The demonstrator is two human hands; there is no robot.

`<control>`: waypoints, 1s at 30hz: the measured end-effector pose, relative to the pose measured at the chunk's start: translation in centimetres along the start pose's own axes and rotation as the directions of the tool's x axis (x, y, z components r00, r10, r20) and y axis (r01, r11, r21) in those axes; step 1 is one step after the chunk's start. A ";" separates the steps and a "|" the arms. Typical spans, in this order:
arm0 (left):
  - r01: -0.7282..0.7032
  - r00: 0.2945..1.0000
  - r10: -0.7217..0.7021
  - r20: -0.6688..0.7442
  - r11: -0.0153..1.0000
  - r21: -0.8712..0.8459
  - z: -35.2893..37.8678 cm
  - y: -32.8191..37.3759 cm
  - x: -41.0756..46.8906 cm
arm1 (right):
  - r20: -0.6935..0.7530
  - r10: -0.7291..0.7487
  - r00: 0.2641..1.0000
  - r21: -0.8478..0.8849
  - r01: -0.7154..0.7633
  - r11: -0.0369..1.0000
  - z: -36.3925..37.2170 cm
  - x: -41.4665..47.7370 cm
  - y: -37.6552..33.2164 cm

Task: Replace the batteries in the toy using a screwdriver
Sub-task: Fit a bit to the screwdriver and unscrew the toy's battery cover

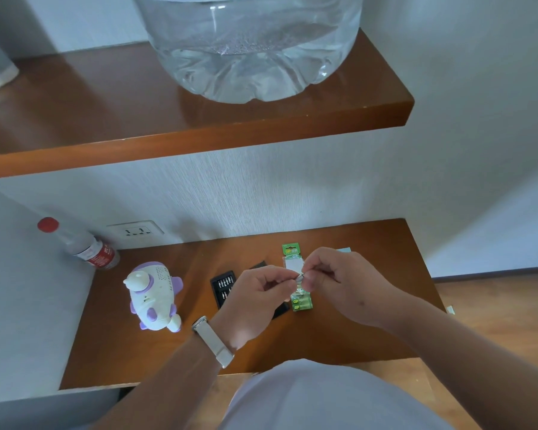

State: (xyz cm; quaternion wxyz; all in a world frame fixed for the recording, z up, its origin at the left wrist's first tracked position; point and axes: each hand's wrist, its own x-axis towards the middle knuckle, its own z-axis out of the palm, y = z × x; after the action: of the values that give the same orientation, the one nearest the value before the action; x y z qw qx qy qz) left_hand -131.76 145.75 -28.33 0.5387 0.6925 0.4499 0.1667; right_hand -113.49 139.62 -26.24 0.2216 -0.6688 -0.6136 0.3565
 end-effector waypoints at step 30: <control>0.045 0.956 -0.093 -0.278 0.984 -0.174 3.3 0.3 -0.2 | 0.038 -0.001 0.999 0.442 -0.016 0.897 0.8 0.7 4.0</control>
State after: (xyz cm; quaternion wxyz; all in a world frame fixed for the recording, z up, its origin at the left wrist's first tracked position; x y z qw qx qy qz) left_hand -129.40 143.65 -29.20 0.5293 0.5981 0.5313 0.2826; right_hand -111.47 139.61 -29.87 0.3549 -0.5965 -0.5181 0.4998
